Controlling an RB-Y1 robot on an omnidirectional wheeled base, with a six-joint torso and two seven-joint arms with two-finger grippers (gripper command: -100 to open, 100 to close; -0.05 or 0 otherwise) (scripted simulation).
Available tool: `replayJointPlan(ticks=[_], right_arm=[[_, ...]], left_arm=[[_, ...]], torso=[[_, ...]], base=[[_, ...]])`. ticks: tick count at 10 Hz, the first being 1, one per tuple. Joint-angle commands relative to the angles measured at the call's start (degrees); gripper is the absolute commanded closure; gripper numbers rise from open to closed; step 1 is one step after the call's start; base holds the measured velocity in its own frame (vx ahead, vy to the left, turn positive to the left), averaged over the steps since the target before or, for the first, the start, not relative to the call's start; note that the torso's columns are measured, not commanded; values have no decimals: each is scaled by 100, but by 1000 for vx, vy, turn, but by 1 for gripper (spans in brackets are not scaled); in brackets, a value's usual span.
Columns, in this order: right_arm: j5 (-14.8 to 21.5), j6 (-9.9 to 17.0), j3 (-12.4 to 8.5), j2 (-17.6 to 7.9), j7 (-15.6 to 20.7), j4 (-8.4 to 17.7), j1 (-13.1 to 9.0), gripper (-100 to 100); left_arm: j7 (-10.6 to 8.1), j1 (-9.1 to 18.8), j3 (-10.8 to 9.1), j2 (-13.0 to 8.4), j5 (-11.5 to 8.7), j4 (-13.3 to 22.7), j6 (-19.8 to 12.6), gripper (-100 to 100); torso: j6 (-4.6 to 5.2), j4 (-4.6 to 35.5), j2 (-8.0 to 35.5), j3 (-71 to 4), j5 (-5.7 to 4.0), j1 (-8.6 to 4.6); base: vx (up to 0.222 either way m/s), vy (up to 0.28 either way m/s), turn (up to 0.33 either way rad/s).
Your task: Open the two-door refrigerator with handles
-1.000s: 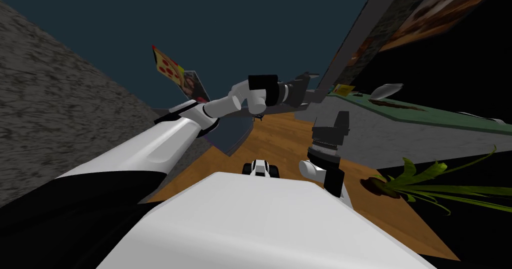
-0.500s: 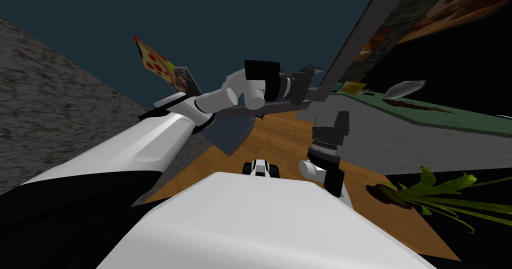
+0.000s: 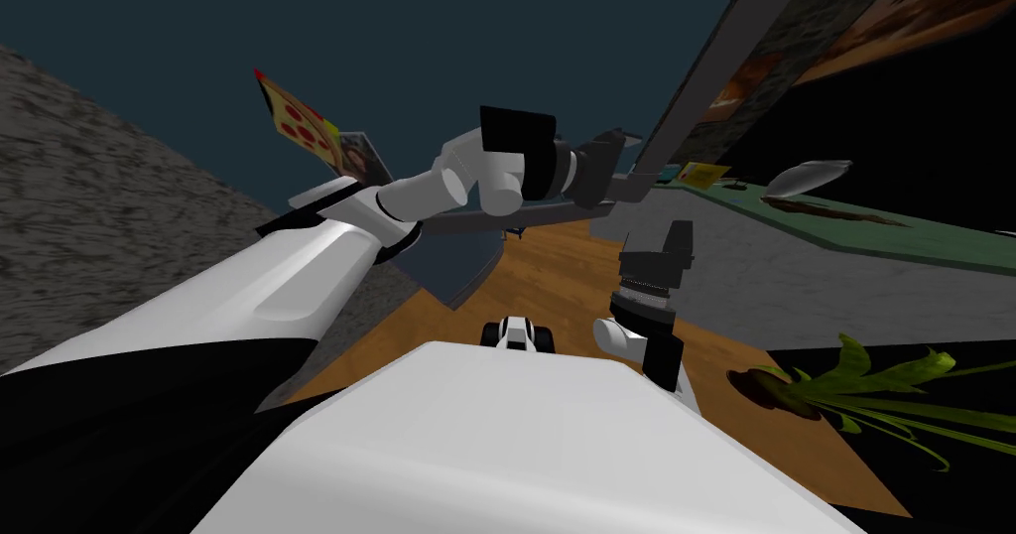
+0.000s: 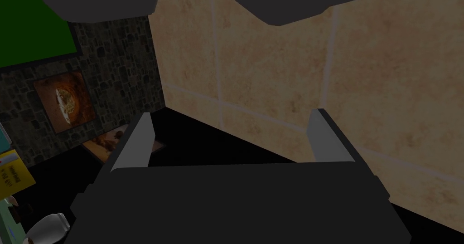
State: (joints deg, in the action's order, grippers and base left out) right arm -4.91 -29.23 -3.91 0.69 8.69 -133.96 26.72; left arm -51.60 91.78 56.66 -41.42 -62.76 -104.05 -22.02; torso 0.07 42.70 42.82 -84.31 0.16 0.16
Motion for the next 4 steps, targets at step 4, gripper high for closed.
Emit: replayJointPlan(ticks=[4], right_arm=[[0,0,0,0,0,0,0,0]], left_arm=[[3,-26,48,14,-5,-12,-31,0]], torso=[[-8,-38,-55,-29,-10,-10]], base=[[0,0,0]])
